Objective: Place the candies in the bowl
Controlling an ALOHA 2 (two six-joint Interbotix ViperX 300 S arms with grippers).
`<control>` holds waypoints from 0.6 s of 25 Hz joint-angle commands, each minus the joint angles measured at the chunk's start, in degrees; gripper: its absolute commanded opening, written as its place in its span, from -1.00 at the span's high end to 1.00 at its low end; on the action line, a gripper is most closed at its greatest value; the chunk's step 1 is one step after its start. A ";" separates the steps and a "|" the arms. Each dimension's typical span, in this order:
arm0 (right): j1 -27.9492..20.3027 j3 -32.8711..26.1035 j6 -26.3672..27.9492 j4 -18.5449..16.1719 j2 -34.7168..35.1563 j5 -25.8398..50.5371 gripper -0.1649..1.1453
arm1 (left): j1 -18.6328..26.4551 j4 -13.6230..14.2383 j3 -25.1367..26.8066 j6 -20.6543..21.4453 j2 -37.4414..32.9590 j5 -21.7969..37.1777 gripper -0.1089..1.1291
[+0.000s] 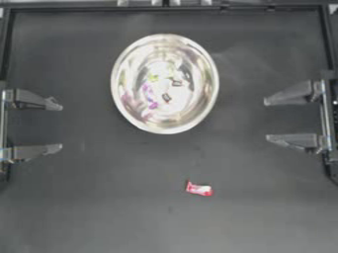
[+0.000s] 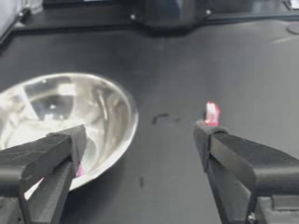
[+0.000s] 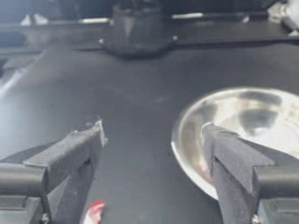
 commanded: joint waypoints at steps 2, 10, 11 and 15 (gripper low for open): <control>5.45 -3.52 -0.09 2.02 1.49 10.11 -0.73 | 0.00 0.18 -0.35 -0.09 -0.97 -0.44 -0.82; 18.72 -16.70 -0.88 7.73 14.06 35.51 -0.73 | 0.09 0.18 0.18 0.00 -1.58 -0.26 -0.82; 19.25 -18.11 -0.97 8.53 16.08 37.09 -0.73 | 0.09 0.26 0.18 0.00 -1.58 -0.26 -0.82; 20.21 -23.29 -3.78 13.10 23.03 40.69 -0.72 | 0.00 0.26 0.18 0.00 -1.58 -0.18 -0.82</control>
